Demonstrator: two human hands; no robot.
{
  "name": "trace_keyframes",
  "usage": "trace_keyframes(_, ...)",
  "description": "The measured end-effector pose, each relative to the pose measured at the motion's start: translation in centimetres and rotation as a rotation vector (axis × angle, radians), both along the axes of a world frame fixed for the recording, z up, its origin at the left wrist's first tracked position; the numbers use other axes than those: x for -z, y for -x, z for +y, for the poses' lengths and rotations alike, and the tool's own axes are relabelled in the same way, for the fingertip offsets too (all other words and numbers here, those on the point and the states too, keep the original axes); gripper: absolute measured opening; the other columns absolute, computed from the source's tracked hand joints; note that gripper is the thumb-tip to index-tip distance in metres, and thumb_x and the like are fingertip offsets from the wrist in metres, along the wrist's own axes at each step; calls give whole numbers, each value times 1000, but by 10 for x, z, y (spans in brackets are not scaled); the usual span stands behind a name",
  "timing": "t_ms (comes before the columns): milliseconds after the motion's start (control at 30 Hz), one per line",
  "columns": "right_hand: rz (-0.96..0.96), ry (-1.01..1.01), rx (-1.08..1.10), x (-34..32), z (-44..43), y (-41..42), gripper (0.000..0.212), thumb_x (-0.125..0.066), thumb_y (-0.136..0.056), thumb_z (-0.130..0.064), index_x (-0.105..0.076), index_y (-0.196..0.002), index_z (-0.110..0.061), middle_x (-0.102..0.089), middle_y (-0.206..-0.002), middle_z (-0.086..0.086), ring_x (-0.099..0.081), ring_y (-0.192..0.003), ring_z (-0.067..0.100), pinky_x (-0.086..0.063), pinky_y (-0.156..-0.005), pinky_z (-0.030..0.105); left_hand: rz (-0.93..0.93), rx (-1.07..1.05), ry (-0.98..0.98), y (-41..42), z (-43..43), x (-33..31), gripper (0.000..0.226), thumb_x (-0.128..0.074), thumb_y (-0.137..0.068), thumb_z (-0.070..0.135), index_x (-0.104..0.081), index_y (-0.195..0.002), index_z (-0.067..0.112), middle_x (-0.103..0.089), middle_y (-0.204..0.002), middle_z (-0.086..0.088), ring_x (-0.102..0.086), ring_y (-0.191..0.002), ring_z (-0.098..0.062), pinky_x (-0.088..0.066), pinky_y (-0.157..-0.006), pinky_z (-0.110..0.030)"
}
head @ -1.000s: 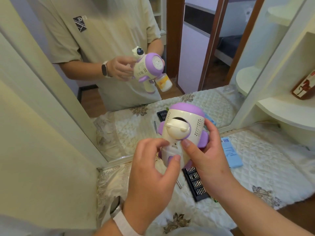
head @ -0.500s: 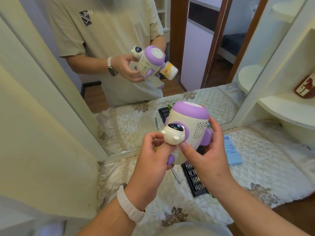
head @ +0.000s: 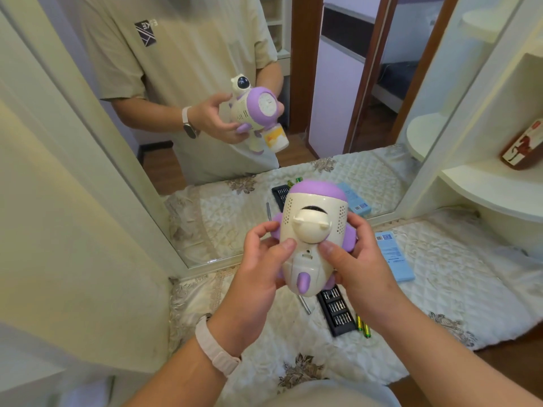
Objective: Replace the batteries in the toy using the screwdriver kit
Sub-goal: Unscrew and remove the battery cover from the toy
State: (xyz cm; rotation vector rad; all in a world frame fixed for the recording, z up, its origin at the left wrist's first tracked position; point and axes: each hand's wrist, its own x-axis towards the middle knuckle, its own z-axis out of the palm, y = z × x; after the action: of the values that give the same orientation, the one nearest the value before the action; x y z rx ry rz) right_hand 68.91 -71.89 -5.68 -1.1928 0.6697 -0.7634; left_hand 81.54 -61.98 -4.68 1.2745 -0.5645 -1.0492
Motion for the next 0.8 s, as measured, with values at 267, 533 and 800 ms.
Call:
trace_keyframes(267,95,-42,-266,-6,-17,6,64,-78,-70,-34,-52,-128,-38,-69,-115,-1,-69,-101,24,-56,-67,36,-22,75,74,-7,-2,1,69,-69,-82,27,-37,-143,32,-66,-127,7,-66,-113,-19,-57,-78,-40)
trace_keyframes(533,125,-107,-250,-10,-5,1,70,-63,-84,-13,-38,-141,-45,-71,-110,-4,-69,-98,16,-53,-88,42,-42,-117,130,-4,0,10,76,-81,-73,21,-43,-139,30,-71,-118,1,-67,-109,-26,-55,-88,-53)
trace_keyframes(800,42,-104,-268,-12,10,-8,64,-59,-78,-15,-47,-132,-48,-66,-124,1,-66,-101,27,-49,-65,33,-113,-103,156,-3,4,11,82,-82,-74,20,-39,-143,32,-67,-125,1,-65,-113,-24,-58,-85,-45)
